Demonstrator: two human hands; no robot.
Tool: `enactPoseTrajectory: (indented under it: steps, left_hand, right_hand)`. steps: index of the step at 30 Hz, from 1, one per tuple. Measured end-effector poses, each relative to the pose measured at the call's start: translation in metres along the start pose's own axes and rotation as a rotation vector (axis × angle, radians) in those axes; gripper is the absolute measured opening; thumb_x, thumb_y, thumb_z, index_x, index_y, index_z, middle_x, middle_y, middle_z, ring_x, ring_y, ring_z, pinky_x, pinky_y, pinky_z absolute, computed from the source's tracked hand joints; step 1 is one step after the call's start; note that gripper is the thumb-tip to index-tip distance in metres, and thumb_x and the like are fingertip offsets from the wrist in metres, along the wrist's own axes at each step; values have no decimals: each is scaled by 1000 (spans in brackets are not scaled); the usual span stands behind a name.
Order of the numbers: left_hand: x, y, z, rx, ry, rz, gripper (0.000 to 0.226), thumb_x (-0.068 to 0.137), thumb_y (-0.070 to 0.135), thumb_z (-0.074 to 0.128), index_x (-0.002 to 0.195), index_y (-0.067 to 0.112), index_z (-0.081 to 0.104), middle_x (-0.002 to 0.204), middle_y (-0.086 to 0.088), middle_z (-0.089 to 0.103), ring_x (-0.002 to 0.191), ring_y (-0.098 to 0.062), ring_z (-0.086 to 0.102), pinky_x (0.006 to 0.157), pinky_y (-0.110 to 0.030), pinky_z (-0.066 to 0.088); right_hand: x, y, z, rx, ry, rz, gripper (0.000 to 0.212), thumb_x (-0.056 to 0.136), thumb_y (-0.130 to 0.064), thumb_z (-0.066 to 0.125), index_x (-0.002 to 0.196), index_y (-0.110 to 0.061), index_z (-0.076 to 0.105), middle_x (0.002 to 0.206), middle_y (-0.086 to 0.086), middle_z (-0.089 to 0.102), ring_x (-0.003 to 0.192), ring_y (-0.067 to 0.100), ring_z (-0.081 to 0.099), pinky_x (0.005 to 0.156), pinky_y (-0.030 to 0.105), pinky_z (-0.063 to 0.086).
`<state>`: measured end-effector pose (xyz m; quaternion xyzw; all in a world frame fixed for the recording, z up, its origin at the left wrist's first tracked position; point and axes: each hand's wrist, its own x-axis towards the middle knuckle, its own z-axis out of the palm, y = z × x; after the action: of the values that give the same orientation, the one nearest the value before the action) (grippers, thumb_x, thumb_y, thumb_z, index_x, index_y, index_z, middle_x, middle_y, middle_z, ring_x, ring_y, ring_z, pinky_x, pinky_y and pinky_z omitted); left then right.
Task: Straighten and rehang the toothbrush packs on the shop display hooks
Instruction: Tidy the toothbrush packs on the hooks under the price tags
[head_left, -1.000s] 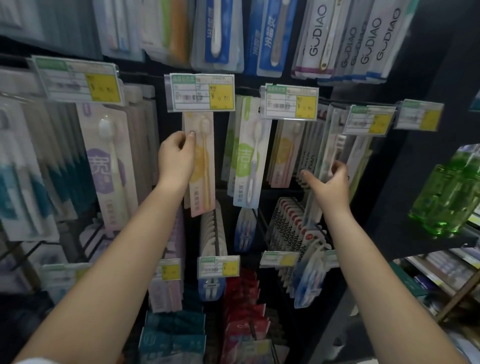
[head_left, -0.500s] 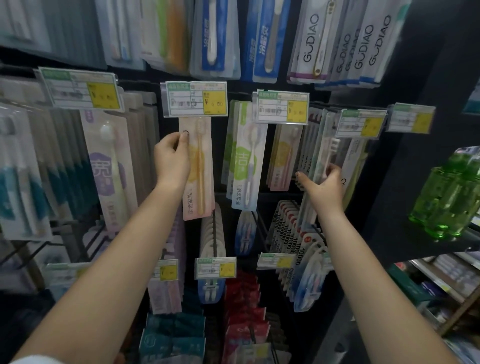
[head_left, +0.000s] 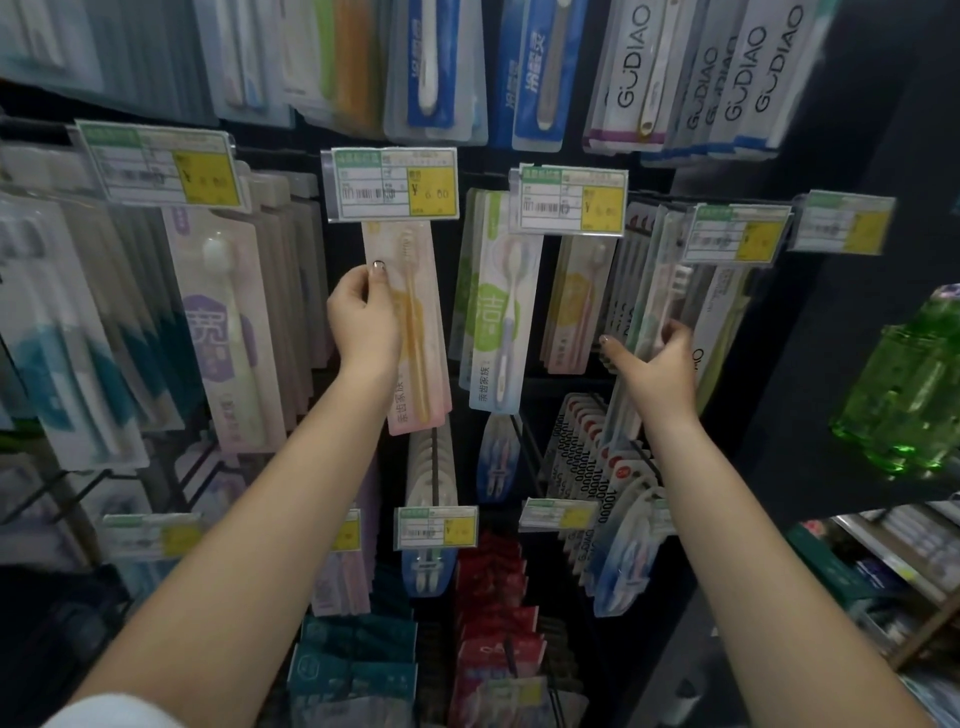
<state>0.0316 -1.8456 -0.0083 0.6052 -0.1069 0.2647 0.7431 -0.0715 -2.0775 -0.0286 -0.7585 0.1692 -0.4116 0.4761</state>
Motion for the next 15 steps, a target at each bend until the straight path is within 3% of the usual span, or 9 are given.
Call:
enactPoseTrajectory:
  steps: [5, 9, 15]
  left_hand:
    - [2, -3, 1, 0, 11, 12, 24, 98, 25, 42, 84, 13, 58, 65, 12, 47, 57, 1, 43, 53, -10, 35]
    - [1, -7, 1, 6, 11, 41, 29, 97, 24, 44, 70, 23, 51, 63, 12, 45, 54, 4, 43, 54, -9, 35]
    - [2, -8, 1, -6, 14, 66, 32, 97, 24, 43, 66, 25, 49, 61, 12, 43, 50, 5, 42, 52, -9, 34]
  right_hand:
    - [3, 7, 4, -12, -1, -1, 71, 79, -31, 72, 134, -7, 33, 128, 9, 51, 114, 21, 50, 89, 29, 39]
    - [5, 11, 7, -17, 13, -7, 70, 78, -30, 73, 131, -6, 35, 126, 11, 53, 115, 25, 52, 90, 31, 42]
    - [3, 15, 12, 21, 55, -18, 79, 76, -26, 75, 138, -6, 29, 130, 9, 51, 118, 23, 52, 93, 32, 43]
